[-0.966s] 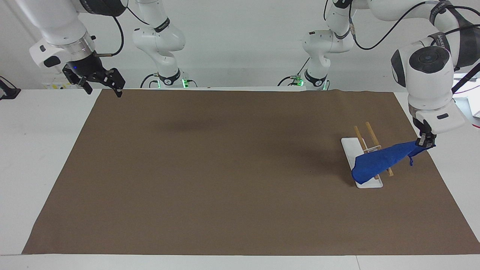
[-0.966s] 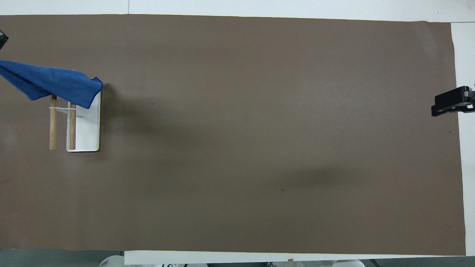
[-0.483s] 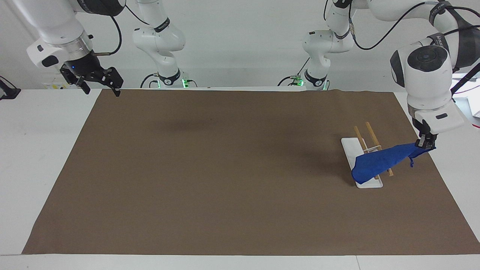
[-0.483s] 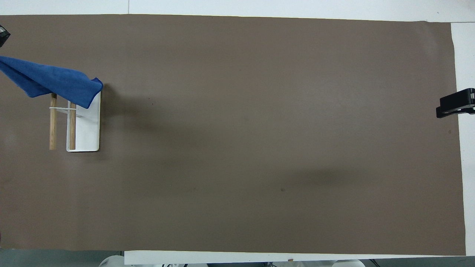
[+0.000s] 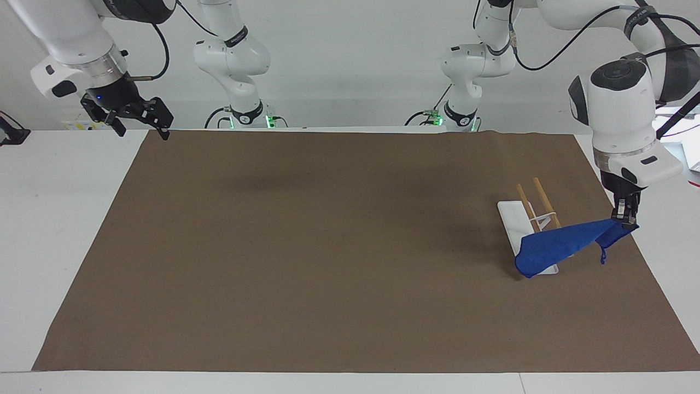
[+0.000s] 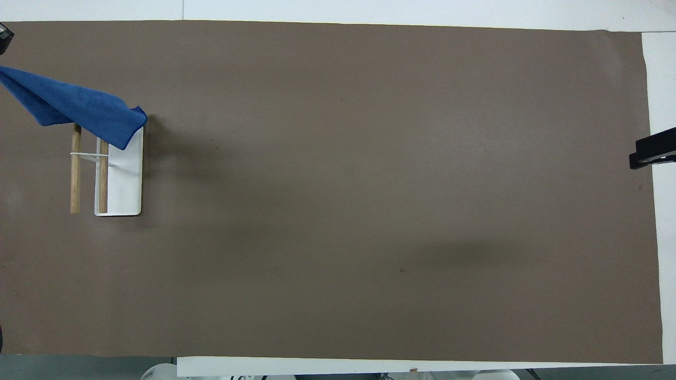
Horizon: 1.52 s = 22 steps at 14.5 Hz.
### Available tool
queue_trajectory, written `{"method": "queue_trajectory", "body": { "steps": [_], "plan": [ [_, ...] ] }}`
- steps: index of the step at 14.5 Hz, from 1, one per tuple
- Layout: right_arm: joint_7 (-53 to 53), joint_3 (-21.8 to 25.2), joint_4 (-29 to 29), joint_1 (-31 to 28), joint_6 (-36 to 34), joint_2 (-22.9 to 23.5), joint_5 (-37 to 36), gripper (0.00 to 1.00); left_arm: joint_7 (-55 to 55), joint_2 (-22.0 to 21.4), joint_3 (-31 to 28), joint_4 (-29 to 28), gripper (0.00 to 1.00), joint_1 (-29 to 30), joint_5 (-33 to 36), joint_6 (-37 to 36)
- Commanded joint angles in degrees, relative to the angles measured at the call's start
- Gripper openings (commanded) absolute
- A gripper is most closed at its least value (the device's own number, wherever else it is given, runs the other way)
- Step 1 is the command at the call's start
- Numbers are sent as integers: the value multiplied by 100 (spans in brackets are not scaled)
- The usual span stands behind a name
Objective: Right arm passes towel to left arm to hang
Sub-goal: 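Drape the towel over the white rack's rods with the left gripper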
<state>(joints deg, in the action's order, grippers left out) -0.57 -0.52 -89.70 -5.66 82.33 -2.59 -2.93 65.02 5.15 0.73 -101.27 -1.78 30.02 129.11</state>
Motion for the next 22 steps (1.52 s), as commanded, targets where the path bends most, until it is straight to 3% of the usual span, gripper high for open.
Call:
{"method": "queue_trajectory", "body": {
  "steps": [1, 12, 16, 22],
  "plan": [
    [-119, -36, -118, -58, -15, -119, 56, 100, 107, -558, 42, -744, 0, 300, -338, 719],
    [-119, -36, -118, -58, -15, -110, 56, 100, 29, -1779, 24, -3309, 0, 1082, -559, 3231],
    [-119, -36, -118, -58, -15, -110, 56, 100, 11, -1702, 15, -3408, 0, 1224, -559, 3620],
    [-119, -44, -118, -58, -15, -110, 56, 100, 2, -1166, 15, -3540, 2, 1575, -559, 4069]
  ]
}}
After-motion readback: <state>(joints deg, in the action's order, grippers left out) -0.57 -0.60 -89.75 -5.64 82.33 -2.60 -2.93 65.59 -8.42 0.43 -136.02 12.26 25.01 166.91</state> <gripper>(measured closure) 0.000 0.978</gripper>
